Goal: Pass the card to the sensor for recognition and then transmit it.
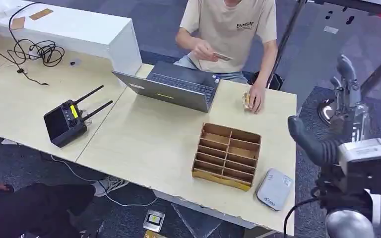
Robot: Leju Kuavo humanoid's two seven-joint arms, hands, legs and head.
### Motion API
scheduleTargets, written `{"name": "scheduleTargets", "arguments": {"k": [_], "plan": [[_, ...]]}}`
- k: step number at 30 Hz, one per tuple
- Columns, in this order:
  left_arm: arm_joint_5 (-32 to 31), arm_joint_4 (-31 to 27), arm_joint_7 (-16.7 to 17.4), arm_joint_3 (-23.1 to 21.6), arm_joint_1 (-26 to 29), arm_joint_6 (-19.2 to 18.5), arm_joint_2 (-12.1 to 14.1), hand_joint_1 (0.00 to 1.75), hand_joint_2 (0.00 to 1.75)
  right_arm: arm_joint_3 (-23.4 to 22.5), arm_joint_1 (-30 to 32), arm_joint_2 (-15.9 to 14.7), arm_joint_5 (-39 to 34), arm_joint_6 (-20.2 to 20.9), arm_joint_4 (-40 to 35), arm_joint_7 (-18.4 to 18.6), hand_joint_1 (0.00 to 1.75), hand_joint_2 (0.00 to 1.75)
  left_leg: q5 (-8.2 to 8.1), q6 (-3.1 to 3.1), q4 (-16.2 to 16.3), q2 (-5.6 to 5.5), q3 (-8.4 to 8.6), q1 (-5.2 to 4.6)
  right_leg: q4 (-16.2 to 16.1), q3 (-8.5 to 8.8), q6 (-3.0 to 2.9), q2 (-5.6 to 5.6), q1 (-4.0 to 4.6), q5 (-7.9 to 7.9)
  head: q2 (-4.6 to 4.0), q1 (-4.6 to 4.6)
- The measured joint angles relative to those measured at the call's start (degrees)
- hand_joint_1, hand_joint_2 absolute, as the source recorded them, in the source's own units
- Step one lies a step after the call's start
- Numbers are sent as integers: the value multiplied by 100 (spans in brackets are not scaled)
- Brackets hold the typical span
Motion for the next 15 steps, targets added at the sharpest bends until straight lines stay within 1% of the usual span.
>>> {"name": "scheduleTargets", "arguments": {"k": [8, 11, 15], "plan": [[-50, 2, 4, -50, -4, -13, 31, 0, 175, 398, -206, -42, 691, -9, 330, 210, 0, 175, 0, 0, 0, -1, 0, 0, 0, -1, 0, 0, 0, 0, 0, 2], [-81, 4, 4, -85, -9, -13, 33, 0, 175, 536, -307, -55, 1164, -28, 481, 348, 0, 175, 0, 0, 0, 0, 0, 0, 0, 0, 0, 0, 0, 0, 0, 0], [-105, 4, 2, -131, -12, -13, 33, 0, 175, 719, -429, -61, 1608, -57, 673, 437, 0, 175, 1, -1, 0, 0, 0, 0, 0, 0, 0, 0, 0, 0, 0, 0]]}}
